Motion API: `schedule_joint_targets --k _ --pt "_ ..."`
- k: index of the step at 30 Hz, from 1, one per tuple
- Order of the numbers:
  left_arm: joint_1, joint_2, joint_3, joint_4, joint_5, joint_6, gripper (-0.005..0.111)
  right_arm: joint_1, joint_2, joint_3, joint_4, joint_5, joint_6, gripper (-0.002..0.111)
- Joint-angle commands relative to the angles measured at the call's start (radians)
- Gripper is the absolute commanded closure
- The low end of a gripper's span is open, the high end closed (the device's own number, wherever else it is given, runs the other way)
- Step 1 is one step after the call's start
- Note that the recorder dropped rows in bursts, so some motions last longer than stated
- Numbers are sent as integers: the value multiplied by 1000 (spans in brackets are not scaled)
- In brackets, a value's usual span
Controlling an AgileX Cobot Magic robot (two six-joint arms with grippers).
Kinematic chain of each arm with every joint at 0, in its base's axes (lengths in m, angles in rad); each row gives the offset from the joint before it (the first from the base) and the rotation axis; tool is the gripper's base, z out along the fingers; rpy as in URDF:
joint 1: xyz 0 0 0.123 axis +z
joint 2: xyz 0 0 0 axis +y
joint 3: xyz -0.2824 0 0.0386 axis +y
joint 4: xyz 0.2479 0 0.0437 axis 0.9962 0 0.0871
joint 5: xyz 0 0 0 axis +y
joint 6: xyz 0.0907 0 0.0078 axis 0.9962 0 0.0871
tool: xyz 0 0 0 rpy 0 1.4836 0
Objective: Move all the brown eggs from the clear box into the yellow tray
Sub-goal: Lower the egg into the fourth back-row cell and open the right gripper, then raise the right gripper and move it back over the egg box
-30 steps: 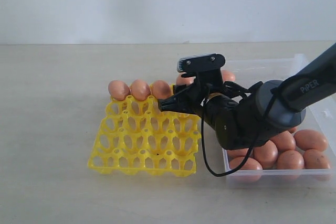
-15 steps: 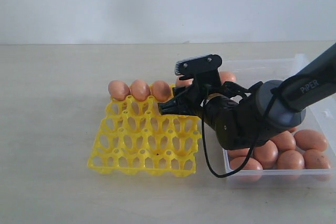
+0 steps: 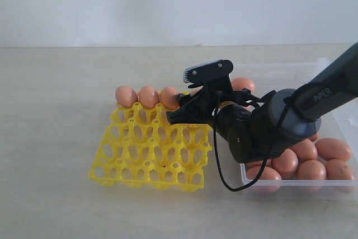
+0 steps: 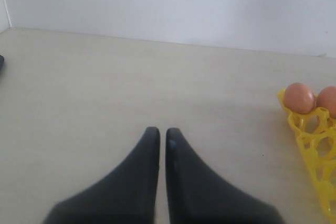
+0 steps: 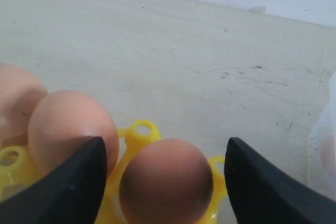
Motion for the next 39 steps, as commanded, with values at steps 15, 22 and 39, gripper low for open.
schedule_joint_targets --k 15,22,39 --pt "3 -3 4 -1 -8 4 103 -1 -281 5 19 -82 -91 49" --pt "3 -3 4 -1 -8 4 103 -1 -487 5 215 90 -376 89" --pt "3 -3 4 -1 -4 4 103 -260 -572 69 1365 328 -1556 108"
